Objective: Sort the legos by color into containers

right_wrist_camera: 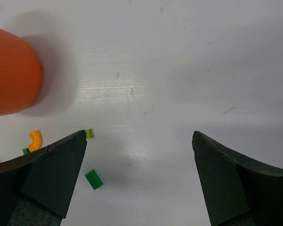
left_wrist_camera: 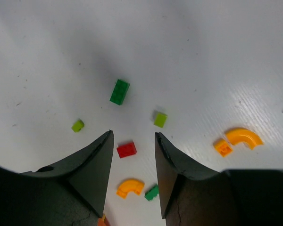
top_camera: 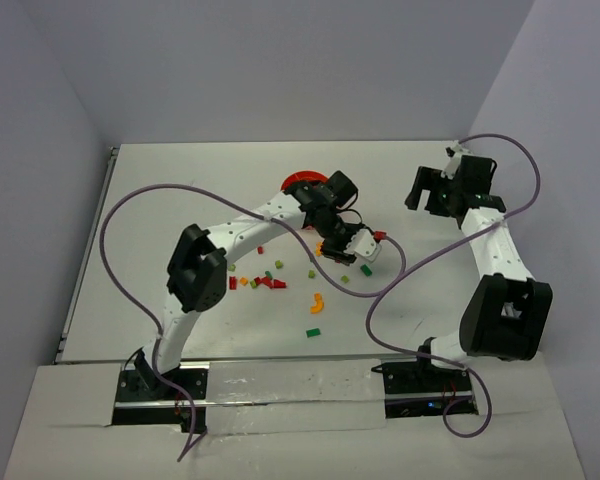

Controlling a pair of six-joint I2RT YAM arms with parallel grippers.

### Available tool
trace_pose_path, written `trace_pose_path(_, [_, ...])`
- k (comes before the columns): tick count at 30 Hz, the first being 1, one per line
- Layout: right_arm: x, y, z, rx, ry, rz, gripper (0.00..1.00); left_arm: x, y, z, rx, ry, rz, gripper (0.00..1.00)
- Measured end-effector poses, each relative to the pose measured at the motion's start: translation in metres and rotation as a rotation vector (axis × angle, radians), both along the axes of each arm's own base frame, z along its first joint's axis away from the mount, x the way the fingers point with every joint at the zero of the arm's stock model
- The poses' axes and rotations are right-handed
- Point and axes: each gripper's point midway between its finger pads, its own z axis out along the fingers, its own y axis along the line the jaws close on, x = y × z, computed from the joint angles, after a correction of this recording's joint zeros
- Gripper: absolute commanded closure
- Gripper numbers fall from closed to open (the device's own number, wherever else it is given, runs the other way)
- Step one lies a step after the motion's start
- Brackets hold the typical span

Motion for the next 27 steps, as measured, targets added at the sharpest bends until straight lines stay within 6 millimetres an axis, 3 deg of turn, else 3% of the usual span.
trace_pose_path(3, [-0.014,-0.014,-0.004,0.014,0.02,-0.035,0.0,0.003,-0.012,-0.021,-0.002,0.028,-0.021,0.54])
trace_pose_path(10, [-0.025,-0.023,0.007,0.024,-0.004,-0.035,0.0,-0.01,-0.034,-0.051,-0.052,0.158,-0.054,0.55])
trace_pose_path(14, [-0.029,-0.028,0.007,0.013,-0.007,-0.03,0.0,-0.011,-0.05,-0.061,-0.095,0.216,-0.04,0.52])
trace_pose_path(22, [-0.037,-0.04,0.002,0.009,0.011,-0.043,0.0,0.001,-0.078,-0.059,-0.192,0.247,0.014,0.5])
trace_pose_path(27, [-0.041,-0.041,-0.001,0.014,0.027,-0.038,0.0,0.002,-0.076,-0.084,-0.154,0.259,0.021,0.5])
